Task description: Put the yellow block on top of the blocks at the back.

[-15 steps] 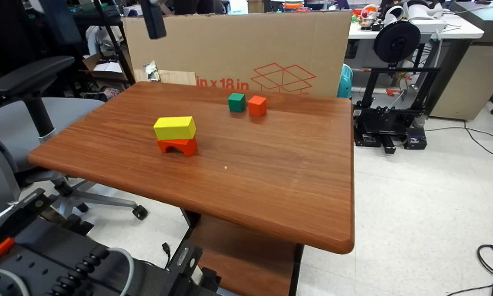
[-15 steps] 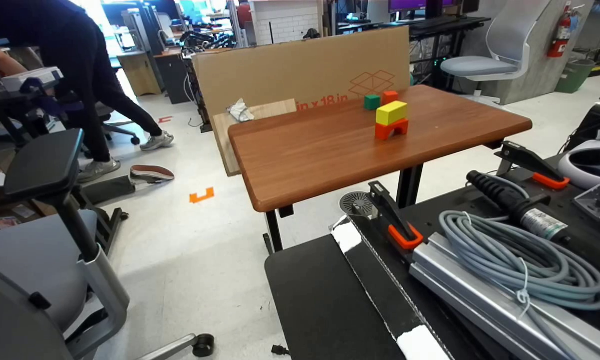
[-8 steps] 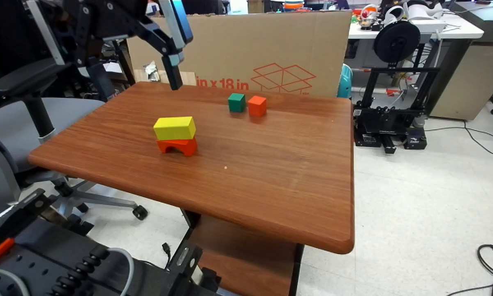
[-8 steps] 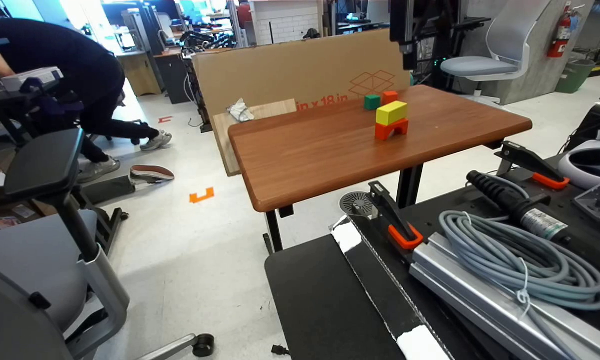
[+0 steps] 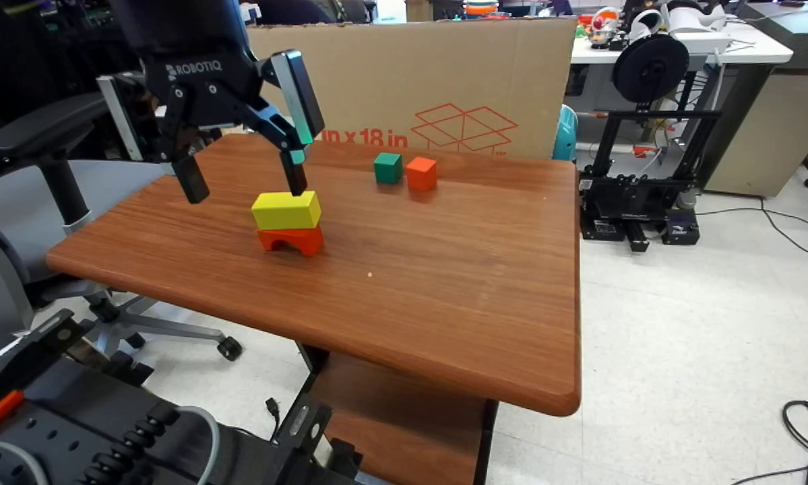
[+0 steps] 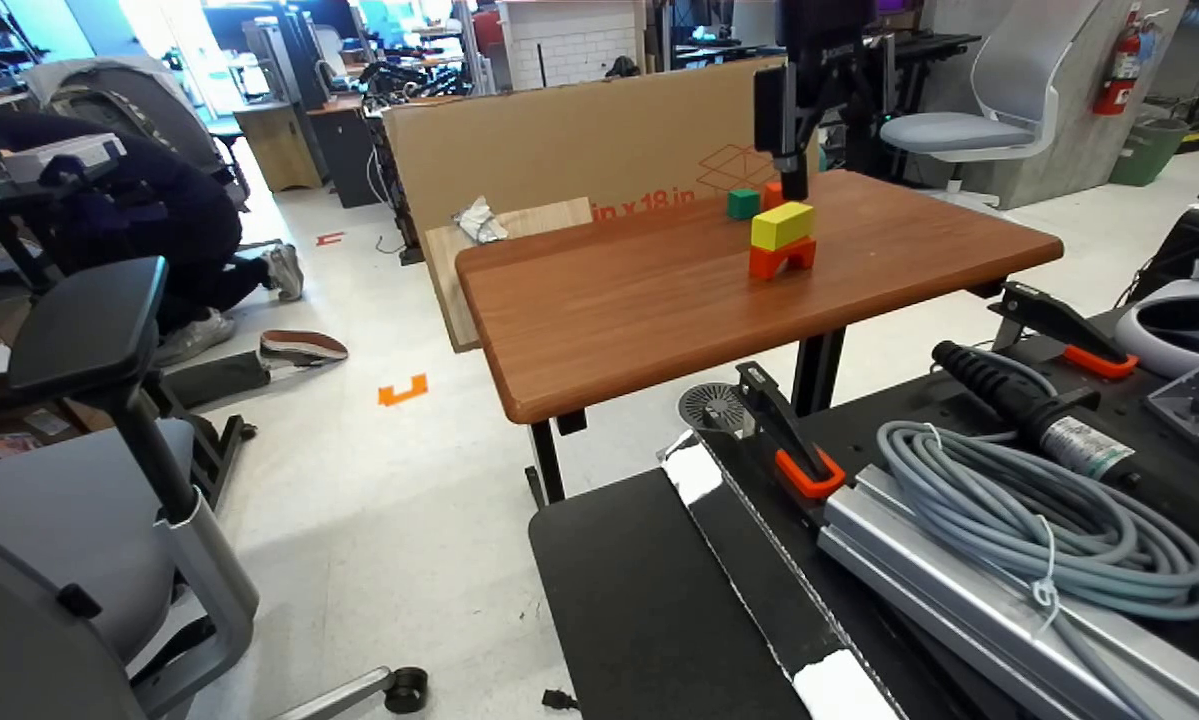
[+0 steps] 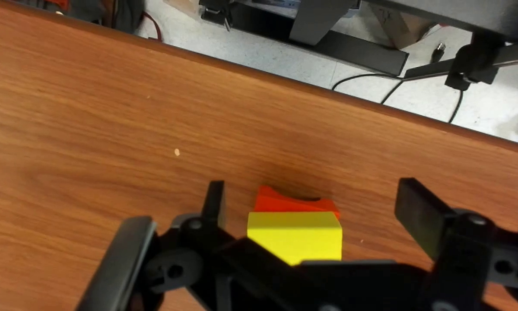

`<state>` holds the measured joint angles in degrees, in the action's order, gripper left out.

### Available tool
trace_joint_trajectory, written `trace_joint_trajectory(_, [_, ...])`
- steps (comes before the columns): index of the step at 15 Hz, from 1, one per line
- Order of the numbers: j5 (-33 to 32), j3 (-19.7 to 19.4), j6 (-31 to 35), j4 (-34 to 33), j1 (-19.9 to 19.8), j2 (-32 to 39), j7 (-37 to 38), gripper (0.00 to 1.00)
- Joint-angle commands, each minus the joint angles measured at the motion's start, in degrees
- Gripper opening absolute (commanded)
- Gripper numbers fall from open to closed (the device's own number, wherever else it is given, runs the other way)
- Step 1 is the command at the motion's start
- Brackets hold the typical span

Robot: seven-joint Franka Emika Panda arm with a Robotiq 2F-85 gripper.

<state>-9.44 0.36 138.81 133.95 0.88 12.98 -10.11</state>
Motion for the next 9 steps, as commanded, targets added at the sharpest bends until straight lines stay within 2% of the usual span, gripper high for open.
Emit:
trace_joint_trajectory(1, [-1.47, -0.06, 1.01, -2.77, 0.51, 3.37, 1.88, 1.00])
trace_joint_trajectory(9, [-2.56, -0.22, -0.19, -7.41, 1.80, 8.57, 3.06, 1.00])
